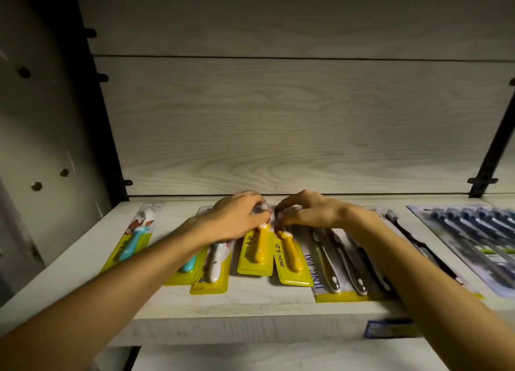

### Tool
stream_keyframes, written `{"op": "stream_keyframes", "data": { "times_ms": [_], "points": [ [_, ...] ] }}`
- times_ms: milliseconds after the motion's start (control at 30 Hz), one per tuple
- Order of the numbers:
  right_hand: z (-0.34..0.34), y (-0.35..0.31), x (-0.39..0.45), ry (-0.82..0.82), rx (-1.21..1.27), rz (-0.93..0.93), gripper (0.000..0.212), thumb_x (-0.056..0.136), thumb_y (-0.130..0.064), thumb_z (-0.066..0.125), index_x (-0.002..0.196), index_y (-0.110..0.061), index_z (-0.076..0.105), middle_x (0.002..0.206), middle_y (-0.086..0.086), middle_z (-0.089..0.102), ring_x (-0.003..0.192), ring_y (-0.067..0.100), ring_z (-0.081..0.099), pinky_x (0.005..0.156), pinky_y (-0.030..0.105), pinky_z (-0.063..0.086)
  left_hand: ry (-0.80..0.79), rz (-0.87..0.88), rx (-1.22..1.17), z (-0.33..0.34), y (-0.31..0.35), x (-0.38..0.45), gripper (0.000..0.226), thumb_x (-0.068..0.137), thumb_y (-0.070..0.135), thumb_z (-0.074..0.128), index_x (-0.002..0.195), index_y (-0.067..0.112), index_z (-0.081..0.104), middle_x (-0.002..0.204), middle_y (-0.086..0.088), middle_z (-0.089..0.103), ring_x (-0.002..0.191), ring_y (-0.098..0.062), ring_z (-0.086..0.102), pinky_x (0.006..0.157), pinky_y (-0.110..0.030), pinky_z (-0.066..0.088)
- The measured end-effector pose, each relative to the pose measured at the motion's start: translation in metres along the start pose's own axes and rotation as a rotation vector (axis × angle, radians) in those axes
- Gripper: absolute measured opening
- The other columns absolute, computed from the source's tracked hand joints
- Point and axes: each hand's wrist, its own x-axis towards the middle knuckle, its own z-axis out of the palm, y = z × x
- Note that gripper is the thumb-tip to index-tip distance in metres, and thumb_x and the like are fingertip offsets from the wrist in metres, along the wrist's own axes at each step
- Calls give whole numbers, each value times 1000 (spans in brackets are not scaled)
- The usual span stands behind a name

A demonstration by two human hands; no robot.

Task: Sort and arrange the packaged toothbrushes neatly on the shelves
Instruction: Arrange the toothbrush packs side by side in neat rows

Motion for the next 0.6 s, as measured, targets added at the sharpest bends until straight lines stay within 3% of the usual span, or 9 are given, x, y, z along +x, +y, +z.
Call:
{"op": "stream_keyframes", "data": {
  "times_ms": [100,267,367,500,600],
  "points": [
    [5,-7,-2,-30,-26,-64,30,94,-37,62,122,-30,68,116,-2,69,105,17,63,94,35,51,-16,-12,97,-5,-1,-5,32,95,48,52,112,23,64,120,-2,64,109,-26,60,86,-34,46],
    [26,-29,-1,44,-280,-157,26,100,-27,50,117,-22,69,108,3,72,95,23,64,83,32,48,-100,-39,199,-21,-17,-12,36,93,51,49,115,24,61,123,-2,64,112,-26,60,92,-38,48],
    [37,-43,0,58,-293,-199,29,97,-22,54,121,-20,69,115,5,72,103,25,65,89,35,50,-116,-61,235,-29,-31,-18,32,94,50,47,110,23,58,121,-3,63,108,-27,60,89,-38,48],
    [35,-48,-3,29,-282,-187,31,96,-31,58,120,-15,69,115,6,71,104,25,64,92,37,50,-64,-56,246,-31,-46,-28,25,96,49,47,100,24,53,117,-3,63,105,-26,60,85,-35,46],
    [24,-39,-10,-29,-253,-156,32,95,-36,62,117,-14,70,113,5,71,102,23,64,93,37,50,-39,-54,204,-32,-51,-32,28,96,48,48,106,24,57,120,-2,63,106,-24,60,83,-32,44]
  ]
}}
